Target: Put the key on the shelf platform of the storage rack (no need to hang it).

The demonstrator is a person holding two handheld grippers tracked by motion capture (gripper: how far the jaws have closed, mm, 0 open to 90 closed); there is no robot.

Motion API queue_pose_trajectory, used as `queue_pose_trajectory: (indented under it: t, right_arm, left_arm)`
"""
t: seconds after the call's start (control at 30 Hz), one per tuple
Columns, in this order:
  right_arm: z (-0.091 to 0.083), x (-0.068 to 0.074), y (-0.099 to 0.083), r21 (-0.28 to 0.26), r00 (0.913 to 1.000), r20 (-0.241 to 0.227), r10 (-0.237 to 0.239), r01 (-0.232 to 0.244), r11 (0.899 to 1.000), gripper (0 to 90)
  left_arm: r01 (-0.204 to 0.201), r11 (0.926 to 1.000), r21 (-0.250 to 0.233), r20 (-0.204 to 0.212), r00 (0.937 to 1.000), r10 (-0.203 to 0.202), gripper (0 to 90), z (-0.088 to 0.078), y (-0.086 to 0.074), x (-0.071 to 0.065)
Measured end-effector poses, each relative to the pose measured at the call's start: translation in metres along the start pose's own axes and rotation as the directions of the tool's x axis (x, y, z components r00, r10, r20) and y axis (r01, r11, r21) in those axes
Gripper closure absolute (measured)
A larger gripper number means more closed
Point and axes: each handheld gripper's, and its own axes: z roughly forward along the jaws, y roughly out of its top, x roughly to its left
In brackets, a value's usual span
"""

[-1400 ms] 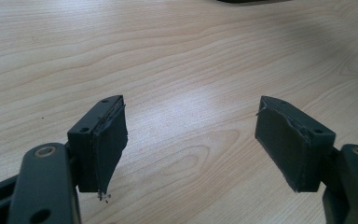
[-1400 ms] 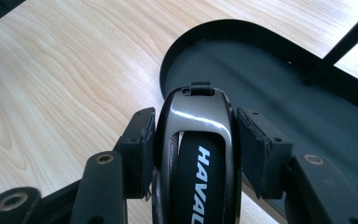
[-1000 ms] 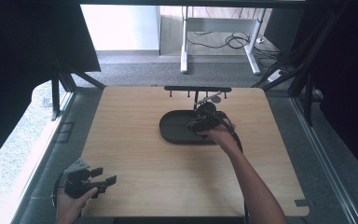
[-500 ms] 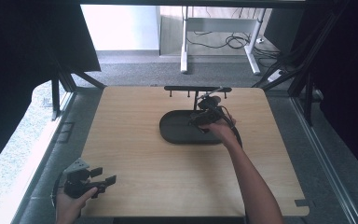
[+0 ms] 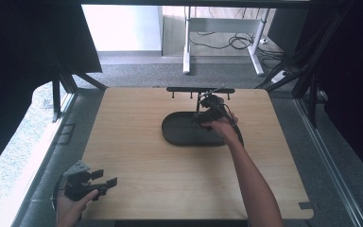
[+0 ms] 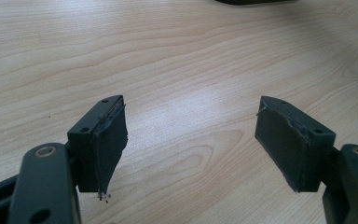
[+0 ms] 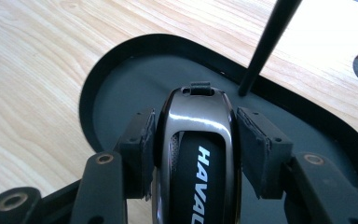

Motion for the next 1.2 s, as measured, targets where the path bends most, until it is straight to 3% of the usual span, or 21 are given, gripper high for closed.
queue_pose_trajectory:
  t: [0.4,0.7,0.9,1.2]
  right_arm:
    - [0.015,-0.005,0.002,0.007,0.9985,0.053,-0.012,0.012,1.0,49.7]
    - [0.032,-0.011,-0.005,0.005,0.9969,0.079,0.0,-0.001,1.0,49.7]
    - [0.044,-0.01,-0.011,0.022,0.9945,0.103,-0.017,0.015,1.0,49.7]
    - [0.052,-0.008,-0.014,0.022,0.9936,0.109,-0.03,0.027,0.999,49.7]
  left_arm:
    - [0.0,1.0,0.0,-0.001,1.0,0.0,25.3,-0.001,0.0,0.001]
    - [0.001,1.0,0.001,-0.002,1.0,-0.001,25.2,0.0,0.0,0.001]
    - [-0.001,1.0,0.002,-0.002,1.0,0.001,25.2,0.0,0.0,0.001]
    - [-0.001,1.0,0.0,-0.003,1.0,0.001,25.2,0.0,0.0,0.002]
